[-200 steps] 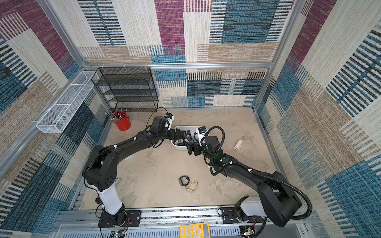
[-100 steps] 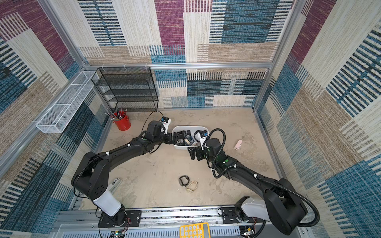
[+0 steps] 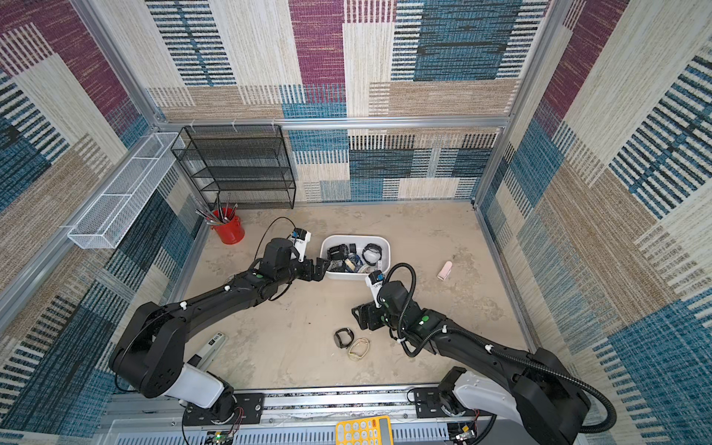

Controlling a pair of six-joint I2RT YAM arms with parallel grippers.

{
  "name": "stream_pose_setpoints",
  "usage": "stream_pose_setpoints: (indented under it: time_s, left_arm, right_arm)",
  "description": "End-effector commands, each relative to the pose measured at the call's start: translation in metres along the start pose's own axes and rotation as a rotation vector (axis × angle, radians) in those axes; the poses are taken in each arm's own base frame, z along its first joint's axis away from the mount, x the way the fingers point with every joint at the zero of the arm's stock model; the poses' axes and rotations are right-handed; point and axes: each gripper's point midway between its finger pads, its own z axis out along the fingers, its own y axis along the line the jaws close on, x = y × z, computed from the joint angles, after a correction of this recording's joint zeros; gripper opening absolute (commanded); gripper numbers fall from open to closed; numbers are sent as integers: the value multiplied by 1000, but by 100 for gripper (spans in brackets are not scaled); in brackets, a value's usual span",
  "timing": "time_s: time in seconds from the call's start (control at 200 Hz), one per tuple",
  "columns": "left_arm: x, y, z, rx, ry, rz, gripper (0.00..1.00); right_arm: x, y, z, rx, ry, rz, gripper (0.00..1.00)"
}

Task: Put the watch into the storage box
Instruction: Pick up the item at the center of the board.

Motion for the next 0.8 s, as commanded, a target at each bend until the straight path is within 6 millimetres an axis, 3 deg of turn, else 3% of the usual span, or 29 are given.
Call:
stream_pose_setpoints:
  time_s: [0.0,0.26,0.796]
  left_arm:
    - [-7,-4,-4,23,-35,-19,99]
    - [-1,-5,-9,32,-30,-19,99]
    - [10,0,-13,15,-16,-32,98]
  right_arm:
    - [22,-7,-2,35,51,88,77]
    - [52,-12,-8,56,113,135,67]
    - [77,-3,1,49,195,118,48]
